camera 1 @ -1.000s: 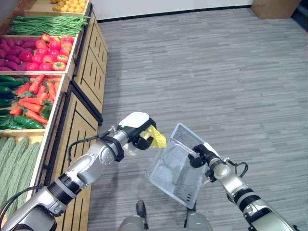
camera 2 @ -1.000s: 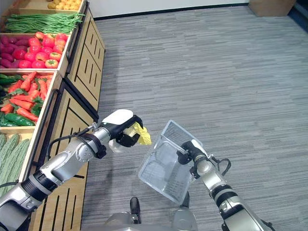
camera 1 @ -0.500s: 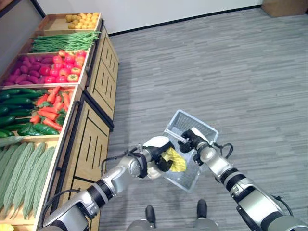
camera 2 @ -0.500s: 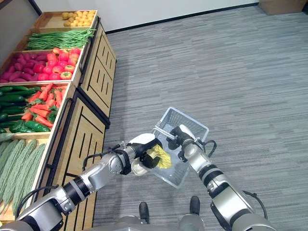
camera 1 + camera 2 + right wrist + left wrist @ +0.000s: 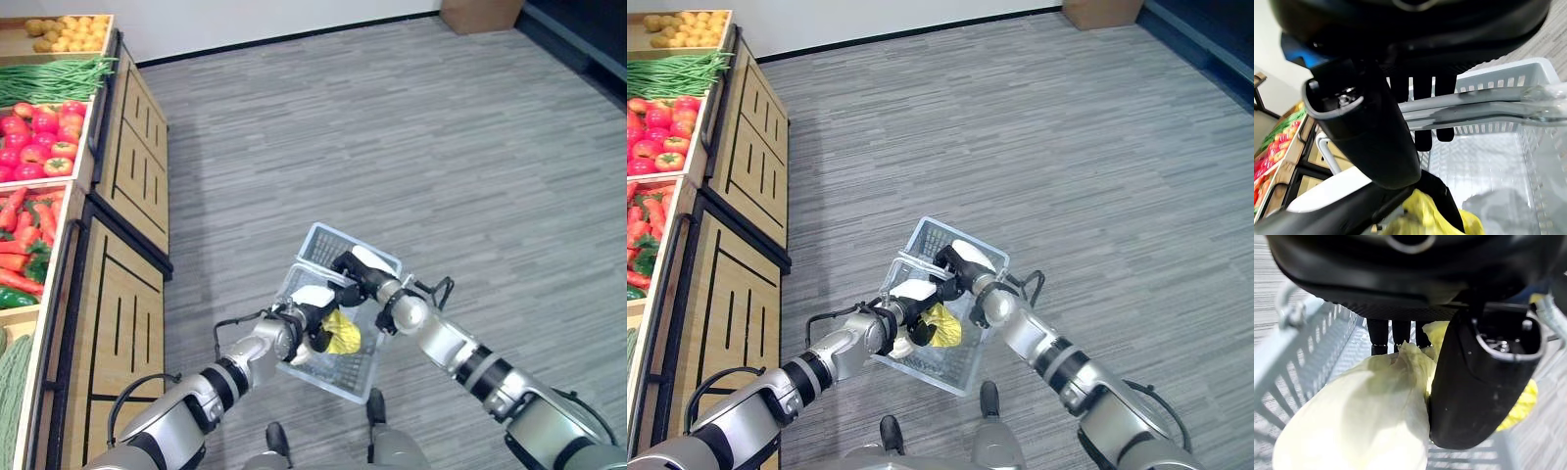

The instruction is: Get the vegetables into the basket

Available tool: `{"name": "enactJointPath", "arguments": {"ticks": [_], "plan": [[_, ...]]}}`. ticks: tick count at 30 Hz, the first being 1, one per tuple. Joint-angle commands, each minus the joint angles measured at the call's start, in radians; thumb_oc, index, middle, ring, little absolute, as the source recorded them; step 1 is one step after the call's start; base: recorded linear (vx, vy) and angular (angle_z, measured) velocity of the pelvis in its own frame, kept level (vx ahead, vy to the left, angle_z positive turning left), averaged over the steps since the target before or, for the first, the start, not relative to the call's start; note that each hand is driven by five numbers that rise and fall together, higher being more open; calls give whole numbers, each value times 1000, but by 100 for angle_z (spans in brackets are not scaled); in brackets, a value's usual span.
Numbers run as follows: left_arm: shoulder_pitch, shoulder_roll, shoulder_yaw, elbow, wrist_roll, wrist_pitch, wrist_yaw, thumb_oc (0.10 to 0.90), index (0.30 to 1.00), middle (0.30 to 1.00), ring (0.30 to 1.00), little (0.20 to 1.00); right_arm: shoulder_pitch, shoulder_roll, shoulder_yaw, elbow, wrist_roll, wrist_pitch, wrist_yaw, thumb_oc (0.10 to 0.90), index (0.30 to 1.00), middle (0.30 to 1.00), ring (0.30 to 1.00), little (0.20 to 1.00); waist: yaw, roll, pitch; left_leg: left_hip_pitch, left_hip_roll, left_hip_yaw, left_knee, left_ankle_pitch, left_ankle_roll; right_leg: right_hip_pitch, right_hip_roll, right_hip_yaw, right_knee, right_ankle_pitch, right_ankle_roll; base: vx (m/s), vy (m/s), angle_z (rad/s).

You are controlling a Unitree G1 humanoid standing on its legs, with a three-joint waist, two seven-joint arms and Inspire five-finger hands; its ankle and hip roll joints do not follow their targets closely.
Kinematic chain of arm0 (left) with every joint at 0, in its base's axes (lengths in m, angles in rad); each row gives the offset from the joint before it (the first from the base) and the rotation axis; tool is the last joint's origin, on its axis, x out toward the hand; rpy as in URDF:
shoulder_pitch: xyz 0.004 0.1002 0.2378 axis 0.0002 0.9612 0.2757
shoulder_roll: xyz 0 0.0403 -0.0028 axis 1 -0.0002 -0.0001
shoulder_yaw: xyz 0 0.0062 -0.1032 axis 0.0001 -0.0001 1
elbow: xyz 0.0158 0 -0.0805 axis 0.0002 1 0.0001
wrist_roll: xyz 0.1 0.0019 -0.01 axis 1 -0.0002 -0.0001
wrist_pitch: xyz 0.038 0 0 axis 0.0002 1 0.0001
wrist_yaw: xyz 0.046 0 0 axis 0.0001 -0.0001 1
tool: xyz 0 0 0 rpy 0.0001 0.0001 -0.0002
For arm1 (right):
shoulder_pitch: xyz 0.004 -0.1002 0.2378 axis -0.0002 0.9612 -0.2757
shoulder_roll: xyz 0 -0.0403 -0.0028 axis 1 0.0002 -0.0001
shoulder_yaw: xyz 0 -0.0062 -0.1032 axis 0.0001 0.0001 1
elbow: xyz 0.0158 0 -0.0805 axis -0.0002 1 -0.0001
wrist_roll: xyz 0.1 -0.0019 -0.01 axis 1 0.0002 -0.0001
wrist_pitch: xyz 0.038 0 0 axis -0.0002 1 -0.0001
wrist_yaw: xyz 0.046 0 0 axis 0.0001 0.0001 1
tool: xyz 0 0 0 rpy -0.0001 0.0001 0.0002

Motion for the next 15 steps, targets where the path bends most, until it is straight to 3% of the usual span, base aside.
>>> {"name": "enactJointPath", "arguments": {"ticks": [1, 3, 4, 15], "plan": [[-178, -65, -60, 64, 72, -63, -8, 400, 300, 300, 300, 300, -144, 132, -40, -194, 95, -199, 60, 400, 300, 300, 300, 300, 25, -31, -24, 47, 27, -23, 48, -90, -32, 50, -42, 29, 33, -103, 90, 14, 7, -30], [-178, -62, -72, 69, 94, -70, -19, 400, 300, 300, 300, 300, -125, 113, -34, -230, 101, -205, 77, 400, 300, 300, 300, 300, 22, -31, -22, 48, 28, -17, 50, -91, -33, 49, -40, 32, 33, -103, 91, 12, 0, -32], [-184, -61, -80, 77, 116, -71, -13, 900, 1000, 1000, 1000, 1000, -112, 105, -27, -261, 117, -216, 89, 400, 300, 300, 300, 300, 17, -30, -19, 49, 29, -14, 51, -91, -34, 48, -39, 32, 33, -105, 90, -2, -1, -23], [-184, -115, -98, 150, 118, -74, 0, 900, 1000, 1000, 1000, 1000, -95, 114, -3, -243, 84, -223, 70, 400, 300, 300, 300, 300, 11, -20, -26, 52, 27, -31, 48, -91, -35, 61, -45, 17, 35, -112, 84, -4, 0, 0]]}}
